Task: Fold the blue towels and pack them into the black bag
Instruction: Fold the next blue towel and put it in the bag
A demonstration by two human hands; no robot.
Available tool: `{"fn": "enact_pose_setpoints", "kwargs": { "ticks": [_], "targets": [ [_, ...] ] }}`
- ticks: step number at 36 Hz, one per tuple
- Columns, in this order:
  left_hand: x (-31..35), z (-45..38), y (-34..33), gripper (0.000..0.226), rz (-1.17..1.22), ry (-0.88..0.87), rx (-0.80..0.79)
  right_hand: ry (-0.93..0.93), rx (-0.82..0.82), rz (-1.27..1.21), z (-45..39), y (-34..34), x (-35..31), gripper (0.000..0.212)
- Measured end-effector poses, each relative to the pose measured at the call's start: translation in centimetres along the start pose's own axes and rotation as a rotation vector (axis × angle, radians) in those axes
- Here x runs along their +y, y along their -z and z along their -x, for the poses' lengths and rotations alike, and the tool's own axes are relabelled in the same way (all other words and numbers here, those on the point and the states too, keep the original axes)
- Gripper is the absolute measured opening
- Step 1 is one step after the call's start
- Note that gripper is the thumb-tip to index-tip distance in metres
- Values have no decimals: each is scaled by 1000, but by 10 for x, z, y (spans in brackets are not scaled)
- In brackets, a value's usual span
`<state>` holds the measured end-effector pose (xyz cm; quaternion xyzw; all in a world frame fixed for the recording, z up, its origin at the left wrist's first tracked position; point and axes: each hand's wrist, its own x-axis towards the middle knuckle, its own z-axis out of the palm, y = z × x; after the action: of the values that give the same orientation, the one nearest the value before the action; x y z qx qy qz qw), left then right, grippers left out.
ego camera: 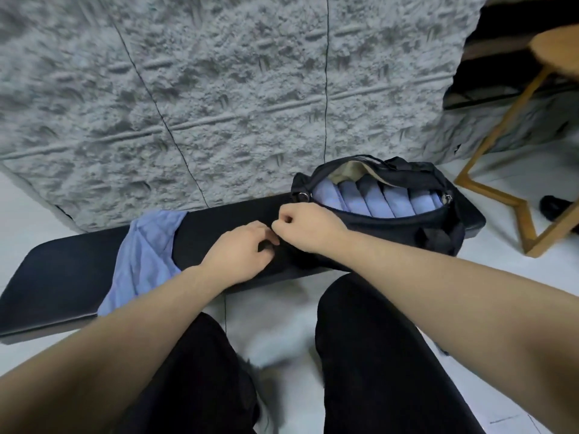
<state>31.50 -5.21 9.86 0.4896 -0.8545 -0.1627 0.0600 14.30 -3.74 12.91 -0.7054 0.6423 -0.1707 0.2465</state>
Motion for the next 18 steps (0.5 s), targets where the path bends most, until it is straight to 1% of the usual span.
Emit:
{"fn": "enact_pose_setpoints", "kwargs": {
  "ticks": [3,7,9,12,18],
  "targets": [
    [-25,13,0,22,82,85,55,5,-61,-32,-10,-16,-17,25],
    [-60,29,-2,28,146,235,107,-1,-110,-95,-26,-39,-35,25],
    [-80,37,-5,28,175,331,122,-17,-121,-131,-35,-53,-40,21],
    [-110,48,-12,26,245,445,161,-19,-151,-178,-50,-74,-46,8],
    [-164,70,-24,36,205,650,286,-53,-226,-270,-70,-114,-54,8]
  ]
}}
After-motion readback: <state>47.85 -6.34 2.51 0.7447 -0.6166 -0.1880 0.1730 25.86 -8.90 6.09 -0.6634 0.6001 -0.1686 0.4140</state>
